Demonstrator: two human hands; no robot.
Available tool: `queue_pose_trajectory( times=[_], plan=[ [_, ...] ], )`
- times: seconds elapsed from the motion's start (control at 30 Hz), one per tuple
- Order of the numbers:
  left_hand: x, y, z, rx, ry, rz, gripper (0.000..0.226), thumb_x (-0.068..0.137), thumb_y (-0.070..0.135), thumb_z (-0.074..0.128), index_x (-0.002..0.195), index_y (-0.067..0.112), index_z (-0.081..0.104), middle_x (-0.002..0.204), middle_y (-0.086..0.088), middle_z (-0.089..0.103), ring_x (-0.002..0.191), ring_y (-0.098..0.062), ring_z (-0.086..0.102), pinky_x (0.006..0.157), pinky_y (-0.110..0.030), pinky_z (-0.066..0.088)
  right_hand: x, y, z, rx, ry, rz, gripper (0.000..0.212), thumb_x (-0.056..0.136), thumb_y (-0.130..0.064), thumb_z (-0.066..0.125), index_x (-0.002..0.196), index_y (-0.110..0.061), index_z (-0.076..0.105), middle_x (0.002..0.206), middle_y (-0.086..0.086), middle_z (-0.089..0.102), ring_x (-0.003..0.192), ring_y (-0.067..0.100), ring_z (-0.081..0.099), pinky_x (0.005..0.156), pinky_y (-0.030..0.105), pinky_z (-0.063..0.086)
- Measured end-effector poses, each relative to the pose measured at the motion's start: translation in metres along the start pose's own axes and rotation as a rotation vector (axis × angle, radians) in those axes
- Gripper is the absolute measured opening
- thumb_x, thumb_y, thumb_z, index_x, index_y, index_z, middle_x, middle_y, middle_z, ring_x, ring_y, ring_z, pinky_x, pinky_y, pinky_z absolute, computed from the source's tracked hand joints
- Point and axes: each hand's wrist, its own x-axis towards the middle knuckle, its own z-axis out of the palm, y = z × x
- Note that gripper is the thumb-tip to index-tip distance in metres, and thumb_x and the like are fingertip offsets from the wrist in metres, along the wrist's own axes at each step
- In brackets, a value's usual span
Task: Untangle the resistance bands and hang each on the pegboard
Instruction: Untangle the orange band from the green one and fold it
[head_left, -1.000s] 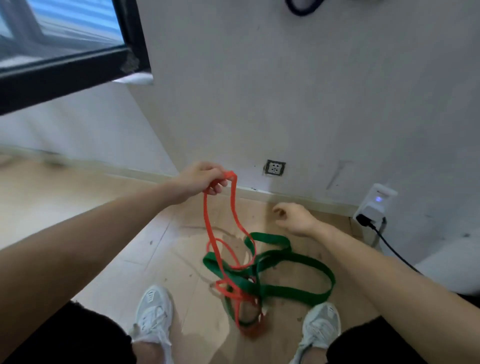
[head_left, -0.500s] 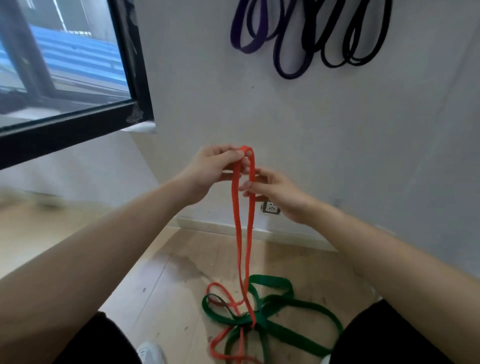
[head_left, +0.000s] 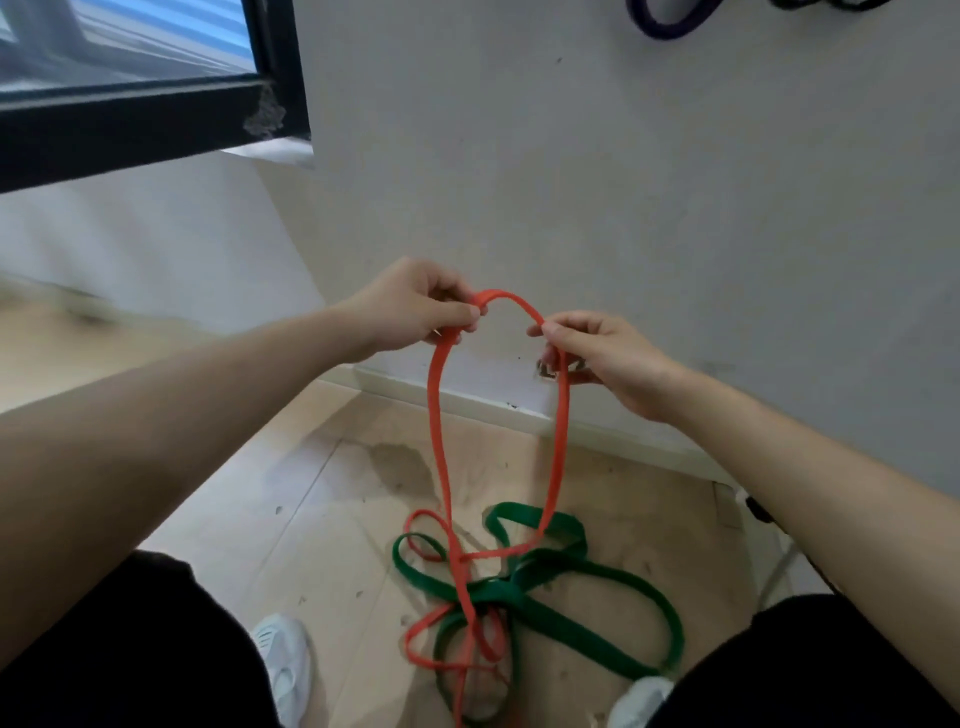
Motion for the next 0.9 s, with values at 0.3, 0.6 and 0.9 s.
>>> queue_pose_trajectory(
  times=[0.3,0.6,0.9],
  plan=[
    [0.001,0.014,0.012,-0.131,-0.007,0.031,0.012,0.093,0.015,0.069,0.103,0.011,0.074,0.091,-0.006,0.075,0.083,-0.017,0.073,0.08,-0.028,0.062,-0.01,-0.004,0.004,-0.024,-0.032,-0.006,0.026,0.104,-0.028,0.052,0.113,-0.013,0.071,0.1,0.007,0.076,0.096,0.022,0.073,0.097,0.044,0.057],
    [-0.004,0.026,0.012,-0.066,0.177,0.103,0.016,0.088,0.023,0.077,0.1,0.012,0.075,0.084,-0.003,0.074,0.073,-0.009,0.071,0.068,-0.019,0.058,-0.015,-0.014,0.02,0.091,-0.007,-0.017,0.025,0.105,-0.024,0.049,0.119,-0.007,0.061,0.103,0.009,0.076,0.094,0.024,0.074,0.09,0.039,0.059],
    [-0.004,0.036,0.007,-0.333,0.199,0.008,0.012,0.092,0.018,0.072,0.1,0.008,0.073,0.088,-0.007,0.073,0.076,-0.015,0.072,0.065,-0.024,0.059,-0.014,-0.023,0.024,0.189,-0.024,-0.068,0.029,0.096,-0.024,0.065,0.121,-0.009,0.062,0.109,0.009,0.073,0.102,0.027,0.071,0.093,0.039,0.057]
  ],
)
